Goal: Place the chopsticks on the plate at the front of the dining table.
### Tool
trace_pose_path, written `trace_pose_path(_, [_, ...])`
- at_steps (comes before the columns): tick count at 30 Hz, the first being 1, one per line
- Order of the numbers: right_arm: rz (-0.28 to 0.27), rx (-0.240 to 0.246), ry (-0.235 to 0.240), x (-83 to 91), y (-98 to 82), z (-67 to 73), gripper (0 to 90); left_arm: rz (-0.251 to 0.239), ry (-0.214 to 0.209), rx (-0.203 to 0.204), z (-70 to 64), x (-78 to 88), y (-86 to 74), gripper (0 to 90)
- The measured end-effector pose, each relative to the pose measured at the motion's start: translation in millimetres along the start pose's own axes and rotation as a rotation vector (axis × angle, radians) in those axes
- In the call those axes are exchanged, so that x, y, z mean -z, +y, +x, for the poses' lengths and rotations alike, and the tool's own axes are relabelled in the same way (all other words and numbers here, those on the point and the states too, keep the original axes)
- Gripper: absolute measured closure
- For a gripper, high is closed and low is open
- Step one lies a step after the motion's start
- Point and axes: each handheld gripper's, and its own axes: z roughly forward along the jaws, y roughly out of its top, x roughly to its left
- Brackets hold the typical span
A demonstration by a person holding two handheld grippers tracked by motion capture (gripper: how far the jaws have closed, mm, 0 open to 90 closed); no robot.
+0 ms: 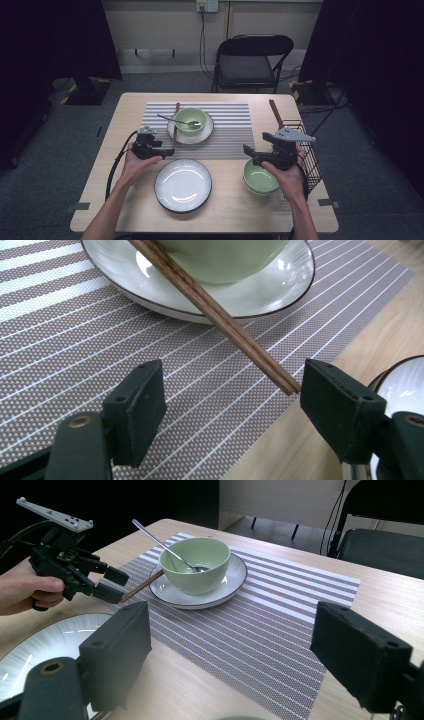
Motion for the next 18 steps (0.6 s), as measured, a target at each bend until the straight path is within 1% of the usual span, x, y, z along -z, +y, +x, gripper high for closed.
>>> trace_pose_path(2, [0.005,0.000,0.001,-0.8,0.0,1.3,15.7,0.003,-0.001,-0.006,0.1,-0.1,0.1,25.0])
trace_pose_path(4, [0.006,0.005,0.005,-1.3,-0.1,1.7,15.7,0.001,-0.002,0.002,0.5,-0.6,-0.4,25.1])
trace_pose_path(5, [0.006,0.005,0.005,-1.3,-0.1,1.7,15.7,0.006,-0.011,0.009,1.3,-0.3,-0.4,25.1])
trace_pose_path(7, [0.006,0.004,0.005,-1.3,0.0,1.7,15.7,0.005,0.013,0.002,2.1,0.1,-0.3,25.3])
trace_pose_path(8, [0.005,0.003,0.005,-1.2,0.0,1.6,15.7,-0.002,0.012,0.008,3.1,0.5,-0.3,25.4])
trace_pose_path(10, [0.006,0.001,0.001,-0.9,0.0,1.5,15.7,-0.023,0.004,0.033,4.9,2.1,0.1,25.4])
trace_pose_path(12, [0.003,0.002,0.001,-0.9,0.0,1.1,15.7,-0.030,0.005,0.041,5.5,3.1,0.4,25.6])
trace_pose_path(15, [0.002,0.006,0.002,-1.3,0.0,1.1,15.7,-0.024,0.002,0.034,5.9,3.6,0.1,25.5])
trace_pose_path(18, [0.002,0.004,0.002,-1.2,0.1,1.0,15.7,-0.019,-0.010,0.022,2.6,3.0,0.5,25.4])
